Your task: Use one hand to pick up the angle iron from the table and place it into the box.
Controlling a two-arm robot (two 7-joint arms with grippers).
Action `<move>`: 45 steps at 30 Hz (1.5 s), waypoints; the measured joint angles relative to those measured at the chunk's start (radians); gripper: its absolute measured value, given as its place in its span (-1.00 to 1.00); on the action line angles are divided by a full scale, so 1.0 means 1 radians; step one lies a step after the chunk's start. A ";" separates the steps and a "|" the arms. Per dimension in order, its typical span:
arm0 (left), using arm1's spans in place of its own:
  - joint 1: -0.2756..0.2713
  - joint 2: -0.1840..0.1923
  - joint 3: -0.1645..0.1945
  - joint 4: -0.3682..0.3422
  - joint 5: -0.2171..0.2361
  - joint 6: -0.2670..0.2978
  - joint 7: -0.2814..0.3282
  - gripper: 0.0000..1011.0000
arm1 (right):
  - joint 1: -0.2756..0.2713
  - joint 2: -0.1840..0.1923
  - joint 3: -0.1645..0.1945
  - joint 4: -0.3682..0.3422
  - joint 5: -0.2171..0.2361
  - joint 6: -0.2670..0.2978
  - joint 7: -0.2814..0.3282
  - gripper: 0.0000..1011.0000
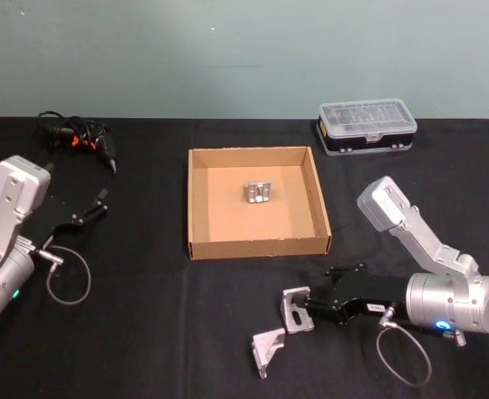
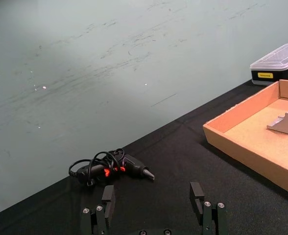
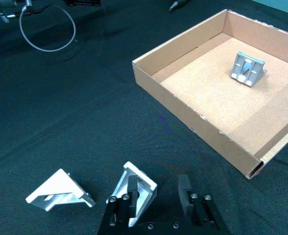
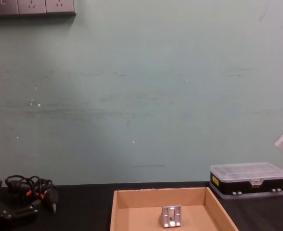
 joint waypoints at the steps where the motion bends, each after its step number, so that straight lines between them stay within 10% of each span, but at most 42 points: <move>1: 0.000 0.000 0.000 0.000 0.000 0.000 0.000 0.98 | 0.000 0.000 0.000 0.000 0.000 0.000 0.000 0.03; 14: 0.000 0.000 0.000 0.000 0.000 0.000 0.000 0.98 | 0.000 0.000 0.001 0.000 -0.001 0.000 0.000 -0.78; 45: 0.000 0.000 0.000 0.000 0.000 0.000 0.000 0.98 | -0.019 0.020 0.060 -0.154 0.103 0.043 -0.126 -0.84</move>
